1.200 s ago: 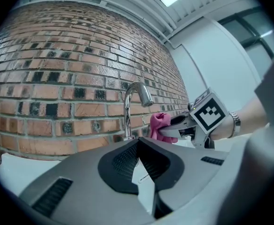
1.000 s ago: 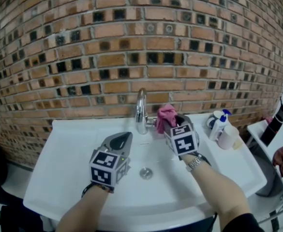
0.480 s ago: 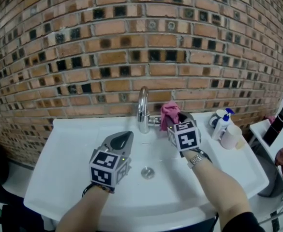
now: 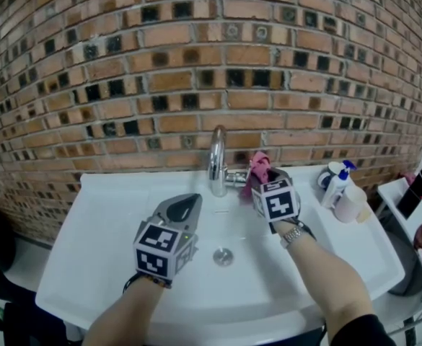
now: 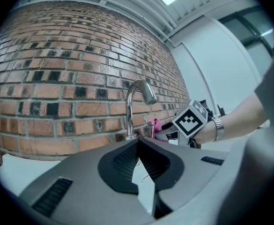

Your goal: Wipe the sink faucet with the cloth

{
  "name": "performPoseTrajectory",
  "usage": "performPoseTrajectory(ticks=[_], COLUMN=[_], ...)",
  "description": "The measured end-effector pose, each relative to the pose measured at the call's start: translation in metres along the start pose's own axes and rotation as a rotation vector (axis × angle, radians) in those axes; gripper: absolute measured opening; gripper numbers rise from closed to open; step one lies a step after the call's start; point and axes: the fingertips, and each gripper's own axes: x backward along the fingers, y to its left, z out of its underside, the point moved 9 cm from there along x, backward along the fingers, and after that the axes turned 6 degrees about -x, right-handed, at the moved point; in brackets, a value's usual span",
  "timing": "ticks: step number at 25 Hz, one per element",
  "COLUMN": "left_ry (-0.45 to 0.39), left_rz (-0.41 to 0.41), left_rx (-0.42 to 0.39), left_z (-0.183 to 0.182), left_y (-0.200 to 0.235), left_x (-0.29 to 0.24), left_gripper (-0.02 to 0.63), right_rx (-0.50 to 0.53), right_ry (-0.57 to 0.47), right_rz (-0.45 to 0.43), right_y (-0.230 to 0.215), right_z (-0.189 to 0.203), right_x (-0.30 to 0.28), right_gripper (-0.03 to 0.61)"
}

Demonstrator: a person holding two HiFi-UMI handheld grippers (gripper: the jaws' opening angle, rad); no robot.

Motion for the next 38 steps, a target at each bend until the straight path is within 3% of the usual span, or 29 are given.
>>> performPoseTrajectory(ticks=[10,21,38], left_ry=[0.026,-0.010,-0.045], left_rz=[0.007,0.005,0.113], left_rx=[-0.002,-0.001,0.017], left_z=[0.005,0.000,-0.001], left_y=[-0.001,-0.003,-0.009], left_x=[-0.002,-0.001,-0.002], left_gripper=[0.005,0.006,0.008], right_rx=[0.006,0.002,-0.006], right_ry=[0.054,0.057,-0.049], right_rz=[-0.030,-0.062,-0.242], right_y=[0.008,0.026,0.056], right_z=[0.012,0.018,-0.003], right_x=[0.002,0.027,0.068], right_gripper=[0.130,0.130,0.130])
